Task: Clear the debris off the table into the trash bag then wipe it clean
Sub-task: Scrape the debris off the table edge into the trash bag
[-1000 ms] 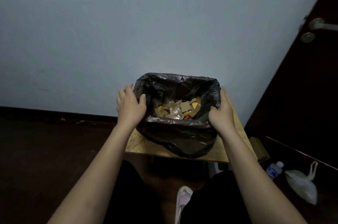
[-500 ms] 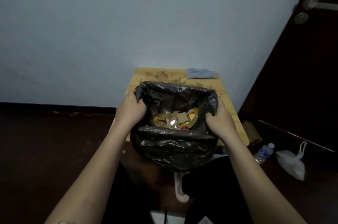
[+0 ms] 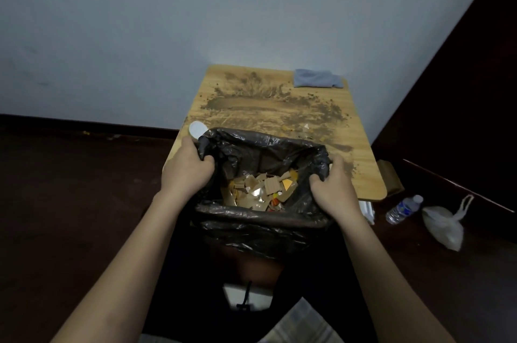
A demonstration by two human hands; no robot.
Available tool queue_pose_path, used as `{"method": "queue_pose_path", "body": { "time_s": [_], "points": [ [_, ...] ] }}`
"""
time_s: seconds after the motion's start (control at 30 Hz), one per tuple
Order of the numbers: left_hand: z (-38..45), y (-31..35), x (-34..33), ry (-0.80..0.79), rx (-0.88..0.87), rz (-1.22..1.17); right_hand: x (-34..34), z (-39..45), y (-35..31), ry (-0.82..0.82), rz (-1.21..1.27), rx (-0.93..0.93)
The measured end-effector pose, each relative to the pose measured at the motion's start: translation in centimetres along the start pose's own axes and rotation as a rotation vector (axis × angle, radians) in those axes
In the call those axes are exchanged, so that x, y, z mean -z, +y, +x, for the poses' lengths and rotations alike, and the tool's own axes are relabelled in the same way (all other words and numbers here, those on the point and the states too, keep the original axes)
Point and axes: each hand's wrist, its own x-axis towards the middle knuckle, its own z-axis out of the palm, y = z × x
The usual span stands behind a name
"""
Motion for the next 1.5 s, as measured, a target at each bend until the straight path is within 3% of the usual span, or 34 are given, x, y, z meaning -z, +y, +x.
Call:
{"method": "queue_pose_path", "body": {
  "time_s": [0.3,1.0,1.5],
  "points": [
    [-2.2,-2.5,-2.2,0.007,0.027,0.018,-2.4,-0.9,3.2,-0.025,-0.053,-0.025],
    [-2.5,-8.1,-10.5,-0.176,0.156,0.071,-9.3,-0.2,8.0,-0.155,-0.137,-0.172],
    [-2.0,-9.6,-12.4,-0.203,0.189,0.016,-11.0,0.6,9.9,-0.136,-0.114,-0.18]
  ]
}}
